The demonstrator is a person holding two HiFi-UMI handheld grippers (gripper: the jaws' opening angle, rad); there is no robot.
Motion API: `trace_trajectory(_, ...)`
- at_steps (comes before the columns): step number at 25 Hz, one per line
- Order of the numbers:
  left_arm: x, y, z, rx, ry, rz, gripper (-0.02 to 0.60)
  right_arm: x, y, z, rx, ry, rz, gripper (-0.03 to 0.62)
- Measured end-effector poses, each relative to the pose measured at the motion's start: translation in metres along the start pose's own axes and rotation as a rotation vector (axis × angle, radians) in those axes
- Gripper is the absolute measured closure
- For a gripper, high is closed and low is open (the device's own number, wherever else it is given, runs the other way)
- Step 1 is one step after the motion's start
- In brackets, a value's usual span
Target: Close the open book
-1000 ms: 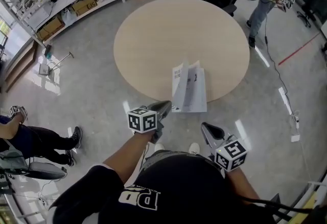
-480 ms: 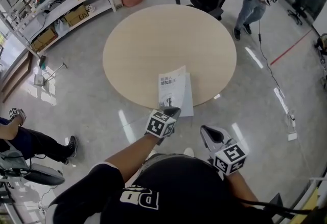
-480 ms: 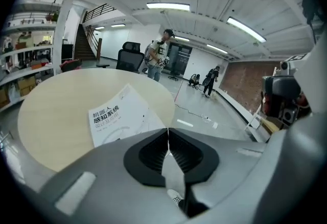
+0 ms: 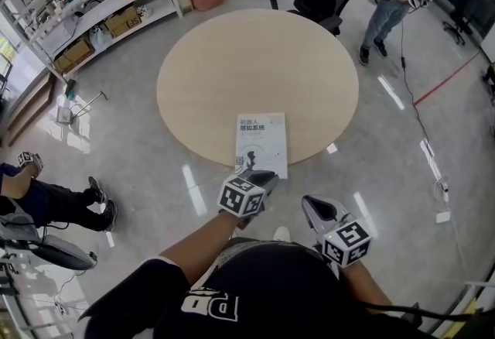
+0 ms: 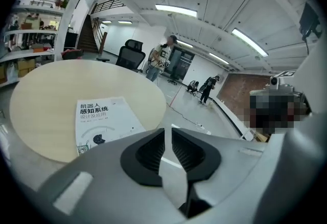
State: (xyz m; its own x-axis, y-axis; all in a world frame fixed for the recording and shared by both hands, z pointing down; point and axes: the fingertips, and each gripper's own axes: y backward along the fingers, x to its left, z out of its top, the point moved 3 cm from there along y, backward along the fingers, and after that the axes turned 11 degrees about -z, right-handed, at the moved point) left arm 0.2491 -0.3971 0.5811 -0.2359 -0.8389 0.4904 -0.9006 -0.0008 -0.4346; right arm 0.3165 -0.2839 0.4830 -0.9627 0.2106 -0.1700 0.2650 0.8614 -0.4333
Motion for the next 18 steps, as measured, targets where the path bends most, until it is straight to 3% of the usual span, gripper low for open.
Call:
trace_trajectory(4,-0.015,0.02,0.011,-0.071,0.016,0.041,0.57,-0.001,-0.004,0.003,0.007,0.012,0.055,0.586)
trace_trajectory(8,-0.039,0.04,0.019,-0.128,0.063,0.046,0.574,0.004,-0.009,0.003,0.014,0.048,0.12,0.586)
trace_trajectory(13,-0.056,0.08,0.025,-0.217,0.06,0.146,0.574,0.017,-0.018,0.001,0.025,0.078,0.212,0.586)
trace_trajectory(18,-0.064,0.104,0.007,-0.205,0.052,0.195,0.574,0.023,-0.028,0.002,0.025,0.098,0.263,0.586)
